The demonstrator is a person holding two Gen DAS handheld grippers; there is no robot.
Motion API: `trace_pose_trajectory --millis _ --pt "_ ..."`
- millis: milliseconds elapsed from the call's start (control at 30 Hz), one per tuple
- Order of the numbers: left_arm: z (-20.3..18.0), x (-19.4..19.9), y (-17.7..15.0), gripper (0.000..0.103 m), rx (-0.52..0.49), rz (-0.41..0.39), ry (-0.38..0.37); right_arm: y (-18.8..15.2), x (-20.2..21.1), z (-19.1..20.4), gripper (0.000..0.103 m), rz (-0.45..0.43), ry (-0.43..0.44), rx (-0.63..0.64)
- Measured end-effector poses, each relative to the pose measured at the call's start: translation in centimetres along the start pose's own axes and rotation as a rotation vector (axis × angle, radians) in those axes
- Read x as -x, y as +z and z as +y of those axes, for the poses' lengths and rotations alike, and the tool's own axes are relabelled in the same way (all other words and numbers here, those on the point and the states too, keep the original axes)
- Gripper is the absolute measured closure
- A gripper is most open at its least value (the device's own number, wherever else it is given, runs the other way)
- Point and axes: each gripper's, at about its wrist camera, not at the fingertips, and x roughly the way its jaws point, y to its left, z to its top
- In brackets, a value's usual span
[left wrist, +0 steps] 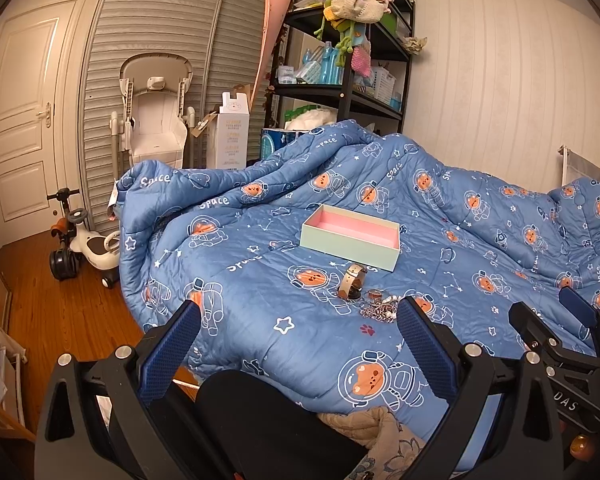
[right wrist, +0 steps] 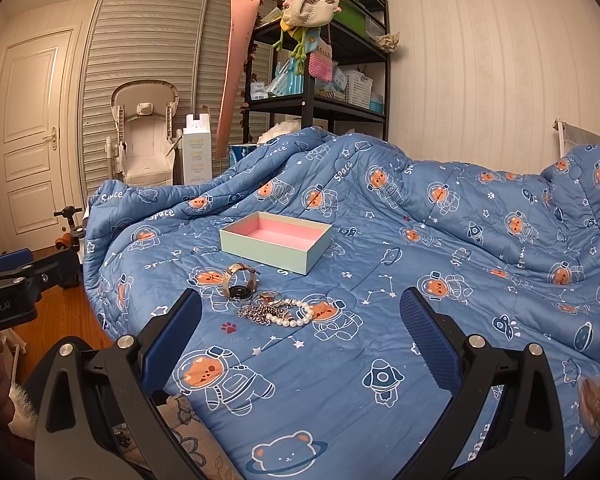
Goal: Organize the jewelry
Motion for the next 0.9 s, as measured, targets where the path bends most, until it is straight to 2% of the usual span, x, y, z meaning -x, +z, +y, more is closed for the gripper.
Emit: trace_pose_trajectory --millis 233,367,433,533,600,733,900 --pt "0.1 0.0 -0.1 0.007 0.003 0.007 -0.001 -0.1 -0.1 0.0 0.005 0.009 0.021 -0.004" --pt "0.9 -0.6 -1.1 0.007 0.020 0.042 -0.020 -0.2 -1.0 -0.2 0.005 0.046 0.063 -0.019" --pt "1.4 -1.5 -1.4 0.007 0.035 0.083 -0.042 -0.4 -2.2 -0.3 0.005 0.107 0.091 -0.023" --pt "2.1 -3.8 -1.8 0.007 0.067 0.193 -0.086 -0.7 -4.5 -0.4 0.005 0.203 0.143 -0.032" --pt "2.8 -5.8 -2.2 0.007 0.108 0.268 -0.115 -1.2 -6.0 -0.5 0.005 0.248 0.157 -0.030" --pt "4.0 -8.7 -2.8 0.007 0.160 0.354 -0.143 -2.1 -9.0 -0.5 0.005 0.321 0.180 0.014" --pt "3.0 -12.0 -3.2 0.007 0.104 0.435 -0.156 -3.2 -12.9 -1.5 0.005 0.441 0.223 -0.005"
